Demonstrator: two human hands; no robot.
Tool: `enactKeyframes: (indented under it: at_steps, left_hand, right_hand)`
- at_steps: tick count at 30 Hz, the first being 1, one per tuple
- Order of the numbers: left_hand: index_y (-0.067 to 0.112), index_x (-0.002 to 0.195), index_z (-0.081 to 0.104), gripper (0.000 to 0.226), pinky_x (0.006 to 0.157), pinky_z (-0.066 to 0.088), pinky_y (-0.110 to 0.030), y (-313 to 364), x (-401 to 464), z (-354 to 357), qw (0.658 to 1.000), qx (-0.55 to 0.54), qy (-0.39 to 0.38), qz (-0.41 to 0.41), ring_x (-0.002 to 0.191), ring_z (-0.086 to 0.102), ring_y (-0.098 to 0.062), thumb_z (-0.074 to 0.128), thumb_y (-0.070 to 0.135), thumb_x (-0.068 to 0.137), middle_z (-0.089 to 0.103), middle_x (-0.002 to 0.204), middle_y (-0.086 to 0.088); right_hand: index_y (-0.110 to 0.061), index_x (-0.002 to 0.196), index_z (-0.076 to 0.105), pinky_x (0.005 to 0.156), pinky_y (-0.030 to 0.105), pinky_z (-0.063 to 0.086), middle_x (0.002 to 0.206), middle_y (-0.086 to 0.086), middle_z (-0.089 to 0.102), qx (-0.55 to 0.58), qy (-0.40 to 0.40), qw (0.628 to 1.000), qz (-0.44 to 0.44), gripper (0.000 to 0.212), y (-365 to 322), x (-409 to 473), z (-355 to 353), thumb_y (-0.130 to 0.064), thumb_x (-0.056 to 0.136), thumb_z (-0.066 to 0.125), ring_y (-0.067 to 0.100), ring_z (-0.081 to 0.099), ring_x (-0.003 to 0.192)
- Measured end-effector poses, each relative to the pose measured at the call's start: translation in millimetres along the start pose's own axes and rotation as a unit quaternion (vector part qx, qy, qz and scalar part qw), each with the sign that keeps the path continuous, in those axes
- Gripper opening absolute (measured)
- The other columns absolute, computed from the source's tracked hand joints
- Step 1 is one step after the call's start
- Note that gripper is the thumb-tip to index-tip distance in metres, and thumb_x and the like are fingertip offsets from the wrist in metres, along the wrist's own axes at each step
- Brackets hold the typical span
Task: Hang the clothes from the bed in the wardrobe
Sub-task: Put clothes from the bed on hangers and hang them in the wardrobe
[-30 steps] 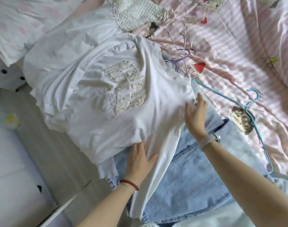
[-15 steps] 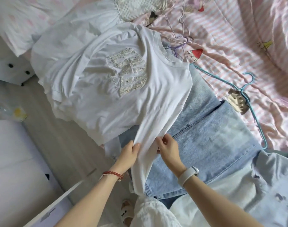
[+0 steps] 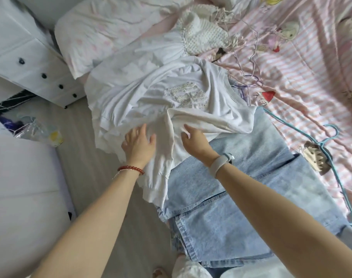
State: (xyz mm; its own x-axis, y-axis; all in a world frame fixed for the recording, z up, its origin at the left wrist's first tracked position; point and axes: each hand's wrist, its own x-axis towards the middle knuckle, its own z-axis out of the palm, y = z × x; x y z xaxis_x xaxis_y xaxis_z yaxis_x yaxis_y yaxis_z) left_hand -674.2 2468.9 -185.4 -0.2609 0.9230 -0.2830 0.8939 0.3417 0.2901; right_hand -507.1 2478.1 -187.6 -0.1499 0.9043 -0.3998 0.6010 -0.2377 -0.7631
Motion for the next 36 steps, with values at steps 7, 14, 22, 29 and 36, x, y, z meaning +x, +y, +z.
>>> enactKeyframes:
  at_steps: [7,14,22,29,36]
  left_hand:
    - [0.016,0.139,0.036,0.048,0.110,0.016,-0.050,-29,-47,27,0.997,0.056,-0.033,0.051,0.136,0.022,-0.025,0.044,0.028,0.093,0.029,0.147,-0.009]
    - [0.010,0.129,0.051,0.043,0.106,0.019,-0.055,-74,-104,-24,0.993,0.035,0.096,0.057,0.131,0.036,-0.028,0.054,0.015,0.086,0.047,0.136,-0.012]
    - [0.008,0.113,0.063,0.034,0.095,0.041,-0.049,-201,-259,-51,0.987,0.012,0.144,-0.064,0.108,0.059,-0.028,0.065,0.011,0.079,0.061,0.117,-0.011]
    - [0.011,0.108,0.066,0.029,0.095,0.042,-0.045,-339,-415,-87,0.937,0.020,0.258,-0.236,0.108,0.060,-0.023,0.064,0.010,0.079,0.065,0.111,-0.006]
    - [0.006,0.110,0.065,0.028,0.091,0.042,-0.046,-448,-563,-137,0.846,0.044,0.367,-0.385,0.109,0.058,-0.029,0.062,0.009,0.082,0.063,0.114,-0.013]
  right_hand:
    - [-0.011,0.144,0.020,0.114,0.044,0.015,0.151,0.012,0.022,-0.204,-0.037,0.978,-0.028,0.051,16,-29,20,-0.022,0.096,0.034,0.028,0.016,0.140]
    - [-0.016,0.144,0.022,0.114,0.042,0.012,0.151,0.006,0.024,-0.303,-0.022,0.940,-0.157,0.050,-35,-65,51,-0.025,0.096,0.032,0.024,0.013,0.141]
    - [-0.019,0.140,0.032,0.112,0.037,0.009,0.145,0.000,0.033,-0.354,-0.133,0.873,-0.308,0.045,-95,-173,162,-0.027,0.095,0.033,0.018,0.019,0.138]
    - [-0.019,0.138,0.038,0.108,0.031,0.019,0.141,0.002,0.040,-0.339,-0.227,0.766,-0.497,0.043,-169,-299,295,-0.025,0.095,0.037,0.018,0.031,0.133]
    - [-0.016,0.136,0.041,0.109,0.030,0.019,0.140,0.003,0.043,-0.282,-0.283,0.683,-0.612,0.042,-241,-415,419,-0.021,0.094,0.039,0.018,0.032,0.133]
